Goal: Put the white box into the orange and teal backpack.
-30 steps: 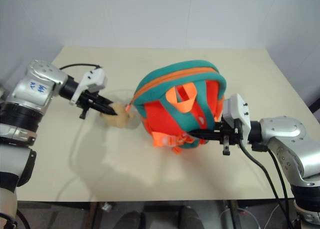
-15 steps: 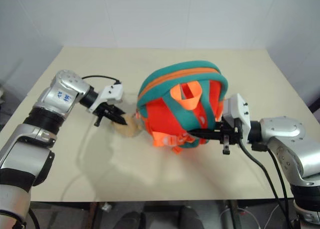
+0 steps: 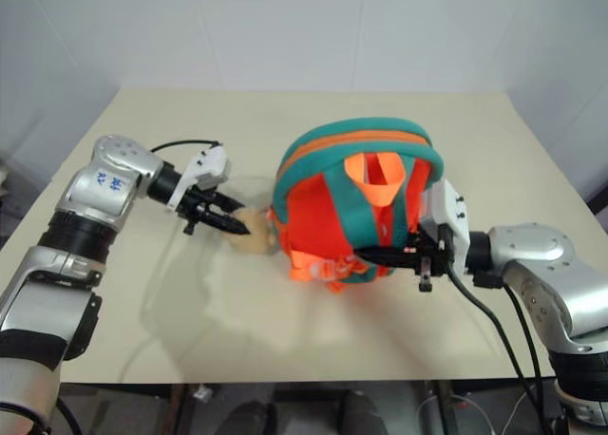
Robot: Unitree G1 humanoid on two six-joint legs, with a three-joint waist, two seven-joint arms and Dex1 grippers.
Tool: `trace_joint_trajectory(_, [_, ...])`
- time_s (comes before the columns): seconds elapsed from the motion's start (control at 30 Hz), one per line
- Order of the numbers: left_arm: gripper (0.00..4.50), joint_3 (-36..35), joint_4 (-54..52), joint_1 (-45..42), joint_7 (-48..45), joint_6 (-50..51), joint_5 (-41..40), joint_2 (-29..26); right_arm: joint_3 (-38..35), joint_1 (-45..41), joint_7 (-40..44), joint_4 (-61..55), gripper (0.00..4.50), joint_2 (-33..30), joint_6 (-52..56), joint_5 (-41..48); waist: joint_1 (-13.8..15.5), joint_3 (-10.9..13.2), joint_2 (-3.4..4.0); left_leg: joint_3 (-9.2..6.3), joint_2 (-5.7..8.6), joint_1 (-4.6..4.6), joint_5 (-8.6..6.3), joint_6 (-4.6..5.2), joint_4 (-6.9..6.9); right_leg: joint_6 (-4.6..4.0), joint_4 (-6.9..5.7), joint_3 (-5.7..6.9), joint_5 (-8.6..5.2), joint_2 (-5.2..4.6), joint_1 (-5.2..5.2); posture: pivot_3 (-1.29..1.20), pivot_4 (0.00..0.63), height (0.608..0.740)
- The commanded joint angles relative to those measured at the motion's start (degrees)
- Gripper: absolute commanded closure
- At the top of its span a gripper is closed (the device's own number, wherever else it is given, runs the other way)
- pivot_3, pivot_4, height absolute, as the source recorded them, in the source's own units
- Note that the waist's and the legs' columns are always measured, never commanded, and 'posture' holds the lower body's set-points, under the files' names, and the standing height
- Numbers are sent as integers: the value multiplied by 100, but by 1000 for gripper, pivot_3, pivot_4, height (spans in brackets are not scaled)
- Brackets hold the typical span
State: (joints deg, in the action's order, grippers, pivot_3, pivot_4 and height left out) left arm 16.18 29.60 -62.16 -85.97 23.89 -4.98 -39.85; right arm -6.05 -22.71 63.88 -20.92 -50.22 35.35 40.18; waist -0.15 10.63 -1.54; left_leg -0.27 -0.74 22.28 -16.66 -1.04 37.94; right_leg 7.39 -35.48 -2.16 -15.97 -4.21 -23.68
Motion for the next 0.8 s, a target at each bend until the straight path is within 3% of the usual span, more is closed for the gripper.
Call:
trace_joint_trajectory(0.03, [1487,-382,-493,25,-95,315,-301,-235,-177,-116,-24,-145,1895,-128,64,97,-2,0,0,0,1,0,0,0,0,0,0,0,0,0,0,0,150,740])
trace_joint_trajectory(0.17, [211,-727,-731,126,-8,667,-522,-518,-464,-51,53,-58,541,-233,152,253,-2,0,0,0,0,0,0,0,0,0,0,0,0,0,0,0,150,740])
trace_joint_trajectory(0.23, [0,-873,-795,186,36,769,-601,-654,-594,-3,95,5,22,-287,177,313,-10,0,0,1,-1,0,0,0,0,0,1,0,0,0,0,0,150,740])
trace_joint_trajectory(0.57, [0,-1680,-529,726,411,640,-819,-1353,-1355,705,962,1313,22,-1321,-315,-277,10,0,0,3,3,-1,-1,1,0,0,6,2,0,-4,3,0,150,740])
trace_joint_trajectory(0.8, [0,-3162,-1139,1610,533,-42,-2095,-884,-1797,544,1100,2341,22,-1340,-1136,-578,-15,0,1,13,0,-7,-1,1,-1,-1,2,1,0,-12,1,0,150,740])
